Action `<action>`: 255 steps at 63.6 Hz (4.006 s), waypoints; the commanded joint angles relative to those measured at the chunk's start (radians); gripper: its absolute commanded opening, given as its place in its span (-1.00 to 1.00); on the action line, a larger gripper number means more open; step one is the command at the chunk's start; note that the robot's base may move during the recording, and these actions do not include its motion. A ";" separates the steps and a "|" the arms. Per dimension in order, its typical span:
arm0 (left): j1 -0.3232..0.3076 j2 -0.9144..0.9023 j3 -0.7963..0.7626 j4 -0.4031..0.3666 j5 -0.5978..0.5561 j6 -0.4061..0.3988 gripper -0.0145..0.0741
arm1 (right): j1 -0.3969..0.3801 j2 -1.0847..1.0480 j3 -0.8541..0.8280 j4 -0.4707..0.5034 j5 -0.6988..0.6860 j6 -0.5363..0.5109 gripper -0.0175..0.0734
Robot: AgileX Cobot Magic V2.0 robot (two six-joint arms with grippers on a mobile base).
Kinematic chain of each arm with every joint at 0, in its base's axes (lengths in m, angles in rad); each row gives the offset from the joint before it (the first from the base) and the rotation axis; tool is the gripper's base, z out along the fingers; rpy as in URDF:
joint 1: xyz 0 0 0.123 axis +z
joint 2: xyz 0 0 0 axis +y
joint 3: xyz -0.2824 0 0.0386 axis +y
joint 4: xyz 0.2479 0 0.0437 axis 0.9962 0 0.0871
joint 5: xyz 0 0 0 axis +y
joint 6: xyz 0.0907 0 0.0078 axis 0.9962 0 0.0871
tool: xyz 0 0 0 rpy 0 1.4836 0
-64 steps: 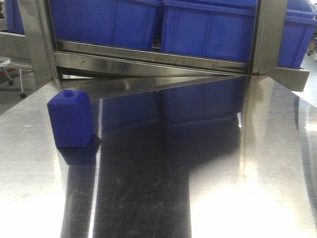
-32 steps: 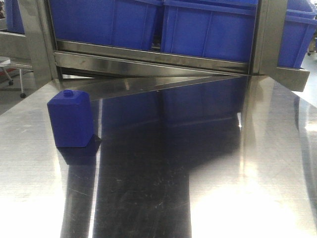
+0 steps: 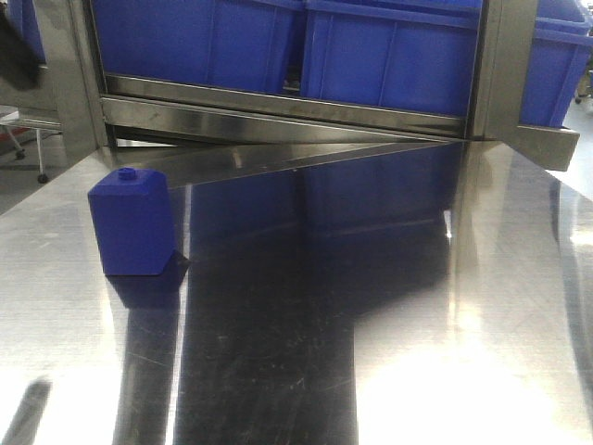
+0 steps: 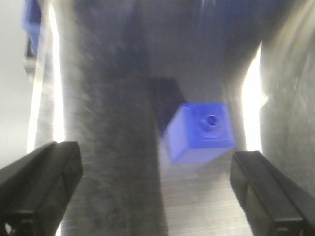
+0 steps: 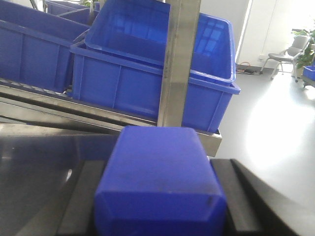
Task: Pick and sort blue part to right shelf
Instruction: 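Lower the open left gripper around the remaining blue bottle, then close the left gripper on the blue bottle and lift it up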
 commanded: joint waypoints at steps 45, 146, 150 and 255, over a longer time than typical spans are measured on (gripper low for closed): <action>-0.047 0.561 -0.614 -0.150 0.511 -0.025 0.89 | -0.007 0.004 -0.031 -0.009 -0.088 -0.005 0.26; -0.028 0.704 -0.653 -0.180 0.565 -0.025 0.37 | -0.007 0.004 -0.031 -0.009 -0.088 -0.005 0.26; -0.028 0.704 -0.653 -0.180 0.565 -0.025 0.31 | -0.007 0.004 -0.031 -0.009 -0.088 -0.005 0.26; 0.266 -0.145 0.149 -0.523 -0.369 0.734 0.25 | -0.007 0.004 -0.031 -0.009 -0.088 -0.005 0.26</action>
